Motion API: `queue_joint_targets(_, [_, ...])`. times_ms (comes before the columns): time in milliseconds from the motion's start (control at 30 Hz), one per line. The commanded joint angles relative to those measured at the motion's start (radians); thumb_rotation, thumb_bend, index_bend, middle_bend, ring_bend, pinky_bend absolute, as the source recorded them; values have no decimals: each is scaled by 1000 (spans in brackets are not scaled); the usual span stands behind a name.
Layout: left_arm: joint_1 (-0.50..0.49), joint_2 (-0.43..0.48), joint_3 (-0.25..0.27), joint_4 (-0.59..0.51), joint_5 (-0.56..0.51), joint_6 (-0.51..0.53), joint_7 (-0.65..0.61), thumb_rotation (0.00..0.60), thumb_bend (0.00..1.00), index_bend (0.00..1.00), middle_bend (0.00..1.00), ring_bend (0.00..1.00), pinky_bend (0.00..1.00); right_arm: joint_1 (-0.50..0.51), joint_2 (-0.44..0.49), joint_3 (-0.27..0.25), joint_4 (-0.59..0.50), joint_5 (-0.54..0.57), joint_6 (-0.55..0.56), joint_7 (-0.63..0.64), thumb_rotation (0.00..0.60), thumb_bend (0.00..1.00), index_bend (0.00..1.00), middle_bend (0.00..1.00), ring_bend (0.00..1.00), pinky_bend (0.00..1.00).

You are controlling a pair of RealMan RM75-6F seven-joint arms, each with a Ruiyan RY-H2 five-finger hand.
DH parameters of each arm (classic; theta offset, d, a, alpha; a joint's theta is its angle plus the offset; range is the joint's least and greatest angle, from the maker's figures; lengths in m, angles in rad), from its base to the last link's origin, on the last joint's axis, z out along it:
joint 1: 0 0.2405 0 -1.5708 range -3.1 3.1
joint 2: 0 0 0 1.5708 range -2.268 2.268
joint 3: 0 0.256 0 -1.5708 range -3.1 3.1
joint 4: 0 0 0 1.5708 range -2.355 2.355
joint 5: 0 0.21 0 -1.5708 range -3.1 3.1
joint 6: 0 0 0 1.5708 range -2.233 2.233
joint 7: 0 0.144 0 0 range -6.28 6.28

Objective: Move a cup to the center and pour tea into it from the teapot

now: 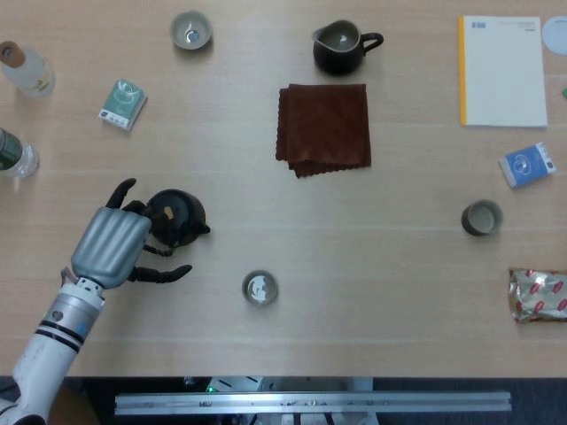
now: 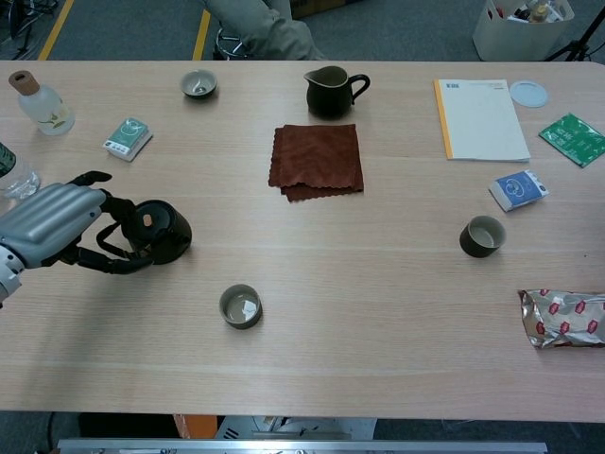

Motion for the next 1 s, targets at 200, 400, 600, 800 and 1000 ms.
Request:
queue_joint_targets(200, [7, -9, 3, 23, -5, -10, 1, 251, 114, 482, 469, 357, 72, -1, 0, 1, 2, 5, -1, 1, 600, 100, 339, 402, 273, 303])
queue_joint_targets(400, [15, -8, 5, 26, -4, -10, -1, 255, 114, 484, 471, 357, 72, 0, 0, 1, 3, 3, -1, 4, 600, 101, 339, 402, 273, 303])
queue_joint_targets(600, [23, -7, 4, 18, -6, -8, -11, 256, 114, 484, 472, 356, 72, 1, -1, 2, 6, 2, -1, 6, 600, 100, 339, 402, 273, 303])
queue_joint_targets(800, [27, -15, 3, 24, -5, -10, -8, 256, 114, 484, 472, 357, 72, 1, -3, 1, 10, 4, -4, 9, 600, 100, 339, 402, 273, 303])
queue_joint_targets(1000, [33, -24, 1, 34, -2, -7, -4, 252, 114, 484, 472, 356, 72, 2, -4, 2, 16, 2, -3, 16, 600, 100, 339, 402, 273, 303])
